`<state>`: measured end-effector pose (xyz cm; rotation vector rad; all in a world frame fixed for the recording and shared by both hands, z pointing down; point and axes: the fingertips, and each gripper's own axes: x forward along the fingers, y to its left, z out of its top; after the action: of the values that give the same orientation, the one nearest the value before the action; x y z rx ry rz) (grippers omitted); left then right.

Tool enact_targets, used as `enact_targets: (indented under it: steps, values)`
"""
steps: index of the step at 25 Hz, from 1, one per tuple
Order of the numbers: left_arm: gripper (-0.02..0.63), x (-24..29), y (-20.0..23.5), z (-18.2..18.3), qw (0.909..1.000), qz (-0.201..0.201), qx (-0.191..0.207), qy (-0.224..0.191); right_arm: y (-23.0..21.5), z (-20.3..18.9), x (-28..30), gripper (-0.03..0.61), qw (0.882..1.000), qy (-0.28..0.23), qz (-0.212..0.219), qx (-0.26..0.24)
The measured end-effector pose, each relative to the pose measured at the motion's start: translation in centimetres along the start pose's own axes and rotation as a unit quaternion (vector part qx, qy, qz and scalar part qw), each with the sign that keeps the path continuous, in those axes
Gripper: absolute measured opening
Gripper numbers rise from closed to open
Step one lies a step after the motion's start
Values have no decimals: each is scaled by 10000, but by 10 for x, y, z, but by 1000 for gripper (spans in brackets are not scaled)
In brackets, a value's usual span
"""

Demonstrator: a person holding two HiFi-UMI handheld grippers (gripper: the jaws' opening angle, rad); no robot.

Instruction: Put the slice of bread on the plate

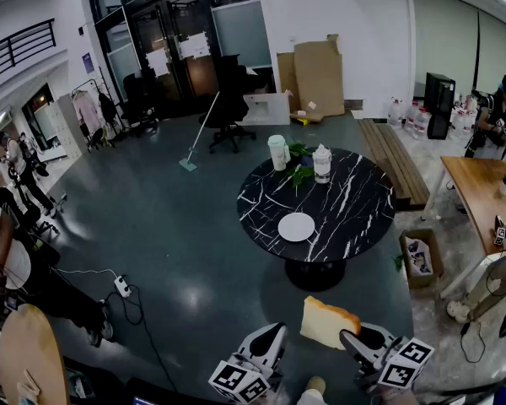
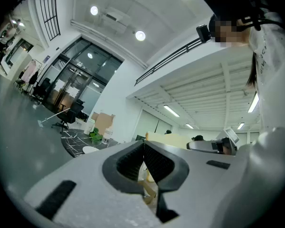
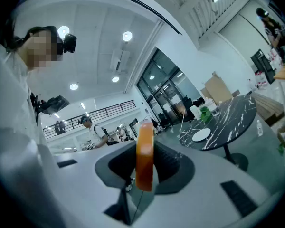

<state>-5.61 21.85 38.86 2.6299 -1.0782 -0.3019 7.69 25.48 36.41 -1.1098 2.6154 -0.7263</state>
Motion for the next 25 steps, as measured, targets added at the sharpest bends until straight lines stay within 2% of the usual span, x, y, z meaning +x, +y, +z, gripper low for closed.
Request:
enact_targets:
  steps: [4, 8, 18, 25]
  values:
    - [8, 46, 20, 3, 10000, -25, 43, -21, -35, 23, 22, 87, 10000, -70, 51, 5]
    - [8, 73, 37, 8, 9999, 66, -26, -153, -59, 30, 40, 87, 10000, 2, 95, 5]
    - [8, 109, 82, -7, 9995, 302, -100, 38, -102, 39, 76, 89, 9994, 80, 144, 303]
    - [8, 158, 128, -8, 9995, 284, -103, 107, -139, 53, 126, 87, 9992, 183, 76, 335]
